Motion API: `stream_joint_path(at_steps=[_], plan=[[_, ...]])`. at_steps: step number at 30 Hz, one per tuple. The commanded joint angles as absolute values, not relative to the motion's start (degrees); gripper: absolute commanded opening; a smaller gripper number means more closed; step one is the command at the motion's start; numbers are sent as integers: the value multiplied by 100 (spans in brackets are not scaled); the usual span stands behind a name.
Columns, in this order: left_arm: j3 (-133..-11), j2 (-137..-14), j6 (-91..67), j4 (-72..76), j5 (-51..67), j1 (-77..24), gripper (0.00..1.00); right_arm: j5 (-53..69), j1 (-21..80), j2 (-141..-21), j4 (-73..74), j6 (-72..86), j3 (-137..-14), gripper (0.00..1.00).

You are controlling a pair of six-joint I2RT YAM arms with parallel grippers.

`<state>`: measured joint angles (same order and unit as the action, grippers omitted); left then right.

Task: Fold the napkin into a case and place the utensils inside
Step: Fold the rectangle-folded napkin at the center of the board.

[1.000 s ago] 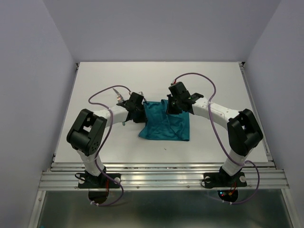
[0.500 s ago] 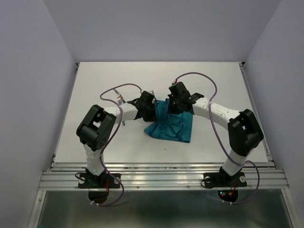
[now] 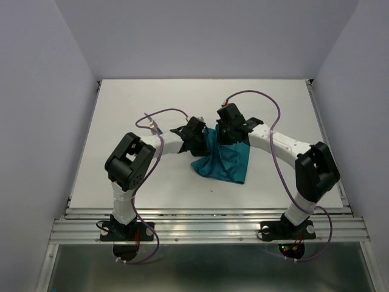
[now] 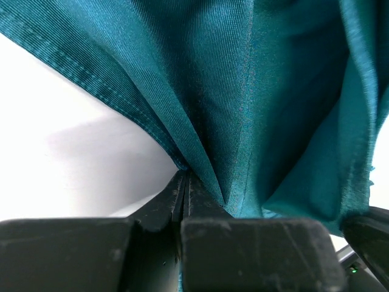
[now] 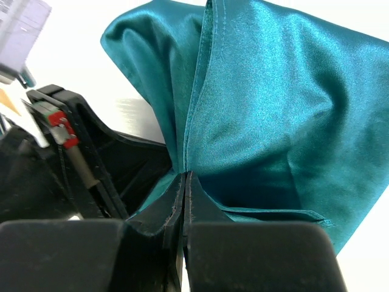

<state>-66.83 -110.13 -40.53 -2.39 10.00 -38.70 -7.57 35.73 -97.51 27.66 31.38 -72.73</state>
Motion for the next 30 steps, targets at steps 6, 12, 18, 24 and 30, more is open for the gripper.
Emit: stream_joint_path(at_steps=[6,12,18,24,30], plan=[[-6592,-10697,-4500,-307,607,-3955,6,-730,3630,-9641,2760,3006,-7690,1],[-6276,-10459,-4570,-378,431,-3938,5,-519,3630,-9773,2742,3006,-7813,1],[-5977,-10301,-4614,-422,255,-3946,5,-256,3630,-9730,2742,2918,-7787,1],[-5792,-10169,-4641,-527,123,-3964,5,193,3630,-9554,2760,2813,-7576,1],[-5573,-9967,-4676,-536,88,-3999,5,465,3630,-9387,2777,2795,-7427,1]])
